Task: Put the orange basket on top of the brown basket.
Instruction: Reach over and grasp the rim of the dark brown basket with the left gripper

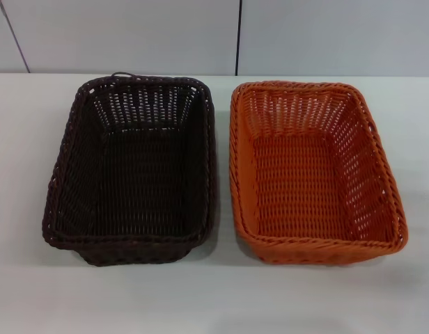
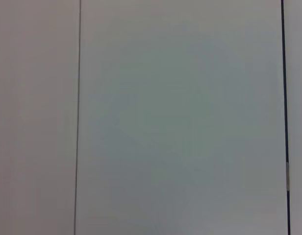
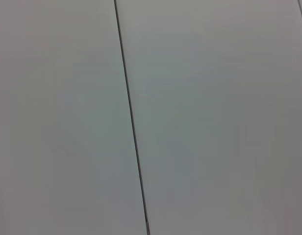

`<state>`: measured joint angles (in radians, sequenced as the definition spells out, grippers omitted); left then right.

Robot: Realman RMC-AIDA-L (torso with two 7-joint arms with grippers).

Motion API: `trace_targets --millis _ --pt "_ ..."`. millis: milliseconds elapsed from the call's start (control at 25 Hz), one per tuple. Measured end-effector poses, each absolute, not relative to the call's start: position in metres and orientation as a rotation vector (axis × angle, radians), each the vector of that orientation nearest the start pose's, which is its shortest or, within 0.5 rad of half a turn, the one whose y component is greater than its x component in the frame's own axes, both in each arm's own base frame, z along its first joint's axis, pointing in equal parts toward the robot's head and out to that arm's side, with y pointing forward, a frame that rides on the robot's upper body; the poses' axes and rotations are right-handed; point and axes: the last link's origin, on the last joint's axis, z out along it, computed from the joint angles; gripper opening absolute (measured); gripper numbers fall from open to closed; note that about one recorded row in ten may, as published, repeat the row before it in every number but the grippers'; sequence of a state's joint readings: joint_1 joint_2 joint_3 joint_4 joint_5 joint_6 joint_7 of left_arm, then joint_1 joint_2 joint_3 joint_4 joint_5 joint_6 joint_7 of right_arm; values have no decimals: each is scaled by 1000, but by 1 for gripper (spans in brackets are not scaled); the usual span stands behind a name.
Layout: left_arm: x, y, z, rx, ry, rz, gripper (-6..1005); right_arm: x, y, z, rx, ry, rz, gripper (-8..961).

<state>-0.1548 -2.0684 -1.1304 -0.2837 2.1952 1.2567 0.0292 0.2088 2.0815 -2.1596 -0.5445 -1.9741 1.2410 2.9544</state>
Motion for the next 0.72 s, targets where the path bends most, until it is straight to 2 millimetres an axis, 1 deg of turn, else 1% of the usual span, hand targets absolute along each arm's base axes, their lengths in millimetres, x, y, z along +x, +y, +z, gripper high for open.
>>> trace_targets --millis 560,600,640,720 --pt "-404 248 46 -1117 -600 -513 796 339 295 26 -1081 600 690 700" --pt "-402 249 44 -1131 -593 -518 796 339 295 26 -1080 599 690 700" --pt "-393 251 40 -1176 -549 -523 796 339 295 26 -1080 598 691 700" --pt "-389 254 39 -1186 -527 -518 795 339 295 26 -1079 598 691 700"
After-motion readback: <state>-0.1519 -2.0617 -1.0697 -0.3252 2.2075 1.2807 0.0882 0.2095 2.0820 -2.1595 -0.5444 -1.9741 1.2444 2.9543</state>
